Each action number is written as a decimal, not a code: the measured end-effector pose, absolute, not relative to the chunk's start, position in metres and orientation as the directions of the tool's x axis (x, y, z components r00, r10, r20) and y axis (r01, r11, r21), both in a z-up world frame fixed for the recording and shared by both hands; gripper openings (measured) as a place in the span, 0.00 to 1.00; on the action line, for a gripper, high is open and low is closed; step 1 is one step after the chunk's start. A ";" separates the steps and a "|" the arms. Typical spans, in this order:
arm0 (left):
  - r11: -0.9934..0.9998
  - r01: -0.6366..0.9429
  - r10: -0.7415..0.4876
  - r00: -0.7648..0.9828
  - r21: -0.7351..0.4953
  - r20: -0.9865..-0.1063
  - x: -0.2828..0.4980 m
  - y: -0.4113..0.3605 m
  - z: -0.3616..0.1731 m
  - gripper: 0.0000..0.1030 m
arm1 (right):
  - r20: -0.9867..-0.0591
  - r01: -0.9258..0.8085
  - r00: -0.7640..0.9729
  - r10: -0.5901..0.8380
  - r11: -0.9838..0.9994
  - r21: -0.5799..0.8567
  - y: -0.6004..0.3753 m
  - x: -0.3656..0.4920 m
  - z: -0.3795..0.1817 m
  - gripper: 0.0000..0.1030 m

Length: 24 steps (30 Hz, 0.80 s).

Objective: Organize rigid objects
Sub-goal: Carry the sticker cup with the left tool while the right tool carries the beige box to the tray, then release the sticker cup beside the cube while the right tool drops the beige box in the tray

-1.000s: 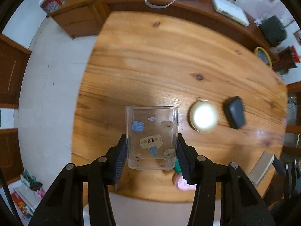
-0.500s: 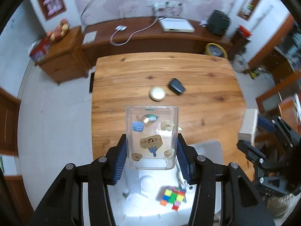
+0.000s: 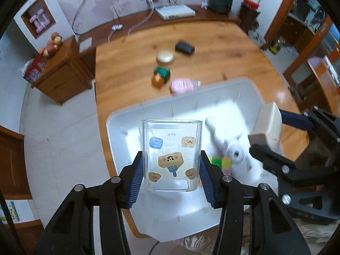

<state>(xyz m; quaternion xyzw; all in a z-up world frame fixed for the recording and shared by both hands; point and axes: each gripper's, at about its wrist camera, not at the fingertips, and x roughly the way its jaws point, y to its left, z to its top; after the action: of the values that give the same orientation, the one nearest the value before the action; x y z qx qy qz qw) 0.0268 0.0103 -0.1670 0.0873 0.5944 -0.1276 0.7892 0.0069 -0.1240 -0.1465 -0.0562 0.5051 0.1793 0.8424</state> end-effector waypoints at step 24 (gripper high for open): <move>0.896 0.441 -0.008 0.152 0.061 -0.988 0.006 -0.004 -0.269 0.51 | -0.981 -0.153 0.196 0.006 0.988 -0.025 -0.115 0.033 -0.274 0.63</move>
<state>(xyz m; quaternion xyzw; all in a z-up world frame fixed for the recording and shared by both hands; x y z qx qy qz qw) 0.0057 -0.0044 -0.2693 0.1711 0.6331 -0.1515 0.7396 0.0335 -0.1152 -0.2738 -0.0583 0.6318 0.0516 0.7712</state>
